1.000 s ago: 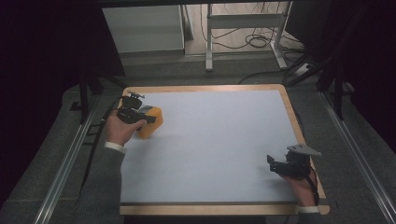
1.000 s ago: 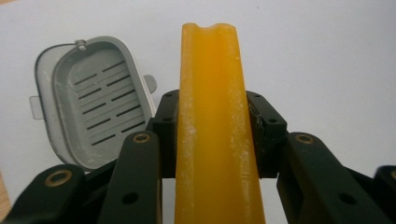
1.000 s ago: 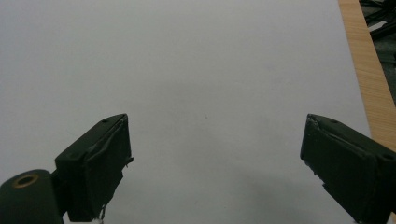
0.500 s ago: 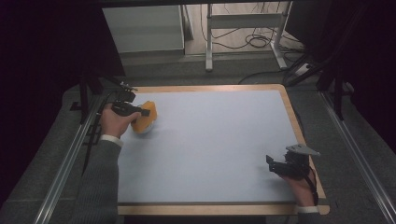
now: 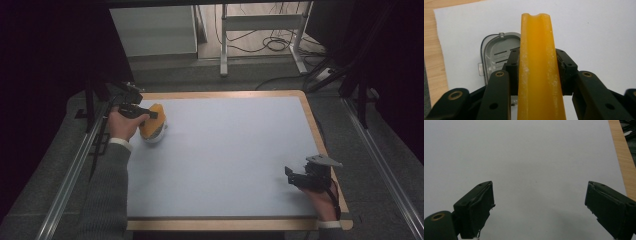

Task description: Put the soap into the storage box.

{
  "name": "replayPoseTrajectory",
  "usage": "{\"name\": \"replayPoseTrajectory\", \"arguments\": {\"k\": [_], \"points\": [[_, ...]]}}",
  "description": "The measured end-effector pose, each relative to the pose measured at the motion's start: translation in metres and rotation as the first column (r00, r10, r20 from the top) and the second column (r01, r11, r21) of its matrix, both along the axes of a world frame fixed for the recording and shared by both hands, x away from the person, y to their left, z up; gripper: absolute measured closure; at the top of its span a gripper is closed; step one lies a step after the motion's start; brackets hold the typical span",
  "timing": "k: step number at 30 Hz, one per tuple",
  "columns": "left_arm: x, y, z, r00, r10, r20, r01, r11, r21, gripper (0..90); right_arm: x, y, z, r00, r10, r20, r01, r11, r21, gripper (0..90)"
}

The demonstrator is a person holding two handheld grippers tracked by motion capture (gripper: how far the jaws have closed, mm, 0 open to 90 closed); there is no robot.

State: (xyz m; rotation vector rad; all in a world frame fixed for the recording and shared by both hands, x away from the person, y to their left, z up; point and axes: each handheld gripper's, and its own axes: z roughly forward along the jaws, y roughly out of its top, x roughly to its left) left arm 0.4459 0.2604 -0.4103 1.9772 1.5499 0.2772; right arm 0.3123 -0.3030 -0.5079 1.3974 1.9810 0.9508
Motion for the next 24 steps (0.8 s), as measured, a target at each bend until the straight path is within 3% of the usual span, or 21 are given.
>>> {"name": "replayPoseTrajectory", "arguments": {"k": [9, 15, 24], "points": [[0.008, 0.004, -0.005, 0.9995, 0.030, -0.008, -0.030, 0.9995, -0.005, 61.1, 0.000, 0.001, -0.001, 1.0000, 0.001, -0.003, -0.001, 1.0000, -0.003, 8.5], [0.013, 0.002, -0.011, 0.9985, 0.053, -0.014, -0.052, 0.9985, 0.015, 61.1, 0.001, 0.001, -0.001, 1.0000, 0.002, -0.003, -0.002, 1.0000, -0.003, 8.5], [0.023, 0.003, -0.019, 0.9930, 0.118, -0.004, -0.118, 0.9929, -0.016, 61.1, 0.000, 0.000, -0.001, 1.0000, 0.002, -0.003, -0.002, 1.0000, 0.001, 8.5]]}}
